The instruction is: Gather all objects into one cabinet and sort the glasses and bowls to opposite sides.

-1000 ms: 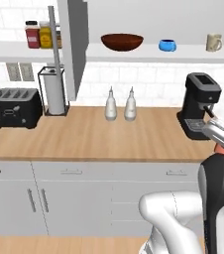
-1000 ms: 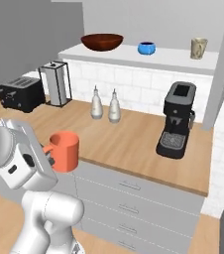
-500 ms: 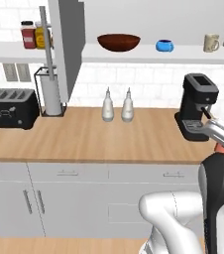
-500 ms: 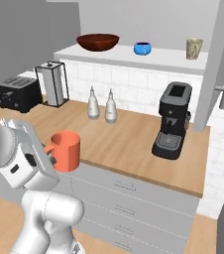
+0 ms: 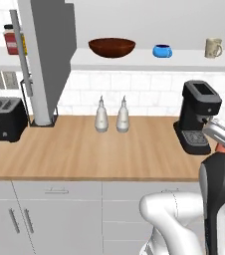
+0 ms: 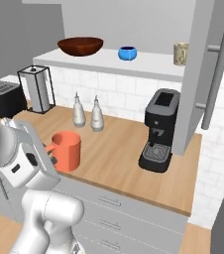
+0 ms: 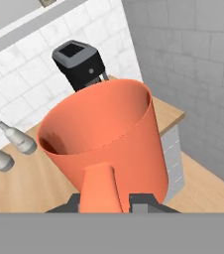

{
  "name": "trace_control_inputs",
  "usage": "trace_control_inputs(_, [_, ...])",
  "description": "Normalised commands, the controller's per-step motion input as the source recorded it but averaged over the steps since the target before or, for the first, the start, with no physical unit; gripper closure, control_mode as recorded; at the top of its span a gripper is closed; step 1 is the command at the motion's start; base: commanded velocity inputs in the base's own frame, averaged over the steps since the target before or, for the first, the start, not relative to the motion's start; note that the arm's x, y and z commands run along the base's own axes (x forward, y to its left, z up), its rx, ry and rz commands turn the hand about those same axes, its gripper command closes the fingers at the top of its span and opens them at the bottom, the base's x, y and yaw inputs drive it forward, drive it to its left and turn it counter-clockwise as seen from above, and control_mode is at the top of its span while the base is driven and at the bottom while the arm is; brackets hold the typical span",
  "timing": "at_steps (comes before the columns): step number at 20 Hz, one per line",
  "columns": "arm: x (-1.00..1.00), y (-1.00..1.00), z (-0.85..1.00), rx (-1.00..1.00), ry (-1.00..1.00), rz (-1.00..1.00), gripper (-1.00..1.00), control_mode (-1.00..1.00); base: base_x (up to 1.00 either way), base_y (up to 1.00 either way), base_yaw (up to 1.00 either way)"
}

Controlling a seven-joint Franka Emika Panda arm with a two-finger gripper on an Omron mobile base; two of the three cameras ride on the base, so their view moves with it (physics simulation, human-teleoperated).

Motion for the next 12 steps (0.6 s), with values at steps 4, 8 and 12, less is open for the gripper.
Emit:
trace_control_inputs(4, [0.00, 0.00, 0.00, 0.00, 0.00, 0.00, 1.00, 1.00, 0.19, -0.03, 0.00])
trace_control_inputs(8, [0.00, 0.00, 0.00, 0.00, 0.00, 0.00, 1.00, 1.00, 0.36, -0.17, 0.00])
trace_control_inputs(12, [0.00, 0.00, 0.00, 0.00, 0.00, 0.00, 1.00, 1.00, 0.34, -0.11, -0.01])
